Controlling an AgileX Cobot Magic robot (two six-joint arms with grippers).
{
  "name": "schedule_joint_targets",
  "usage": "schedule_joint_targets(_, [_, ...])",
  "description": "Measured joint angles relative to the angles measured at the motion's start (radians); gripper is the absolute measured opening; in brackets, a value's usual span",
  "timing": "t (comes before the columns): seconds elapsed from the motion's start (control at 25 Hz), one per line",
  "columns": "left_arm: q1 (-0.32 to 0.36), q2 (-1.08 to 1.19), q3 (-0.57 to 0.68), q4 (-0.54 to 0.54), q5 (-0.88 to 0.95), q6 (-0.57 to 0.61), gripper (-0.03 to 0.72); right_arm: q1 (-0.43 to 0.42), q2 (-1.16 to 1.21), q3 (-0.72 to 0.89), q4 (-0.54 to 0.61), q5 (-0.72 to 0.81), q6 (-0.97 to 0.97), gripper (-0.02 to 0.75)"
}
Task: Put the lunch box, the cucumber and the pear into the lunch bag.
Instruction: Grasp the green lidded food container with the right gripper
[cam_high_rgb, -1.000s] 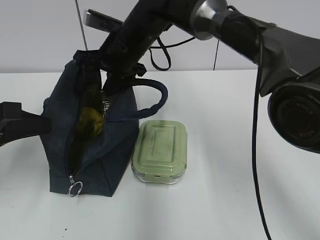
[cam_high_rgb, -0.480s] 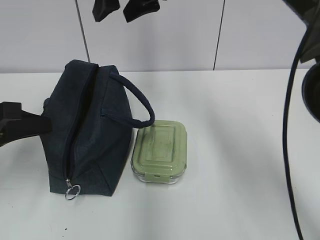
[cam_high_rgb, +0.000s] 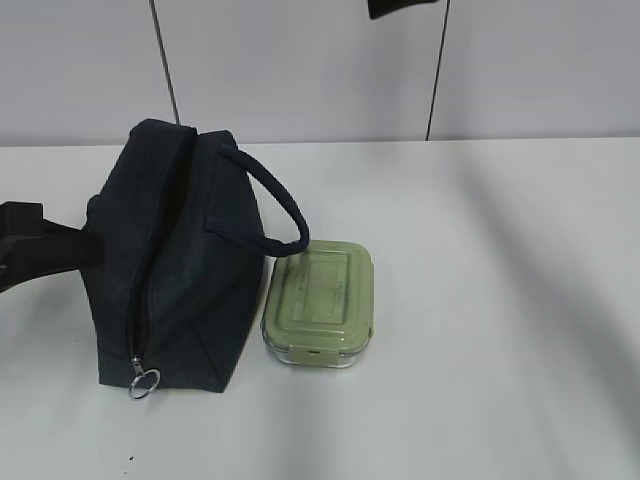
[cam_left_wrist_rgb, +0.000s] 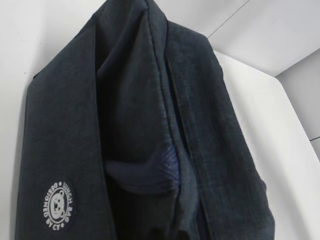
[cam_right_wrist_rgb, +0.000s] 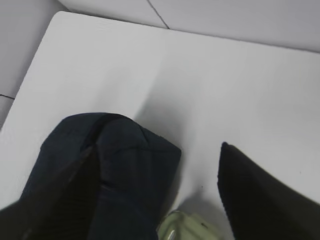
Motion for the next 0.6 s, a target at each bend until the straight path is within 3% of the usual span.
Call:
schedule_joint_targets(0.2, [0.0, 0.0, 0.0, 0.0, 0.0, 0.0, -0.013, -0.093, -0.035, 0.213, 0.11, -0.006, -0.086, 0.564])
schedule_joint_targets(0.4, [0.0, 0.0, 0.0, -0.002, 0.0, 0.0, -0.013, -0.108, -0.085, 0.443, 0.139, -0.018, -0.194, 0.564])
schedule_joint_targets(0.6, [0.0, 0.0, 0.0, -0.003, 0.0, 0.0, -0.013, -0.108, -0.123, 0.689, 0.279, -0.031, -0.349, 0.554])
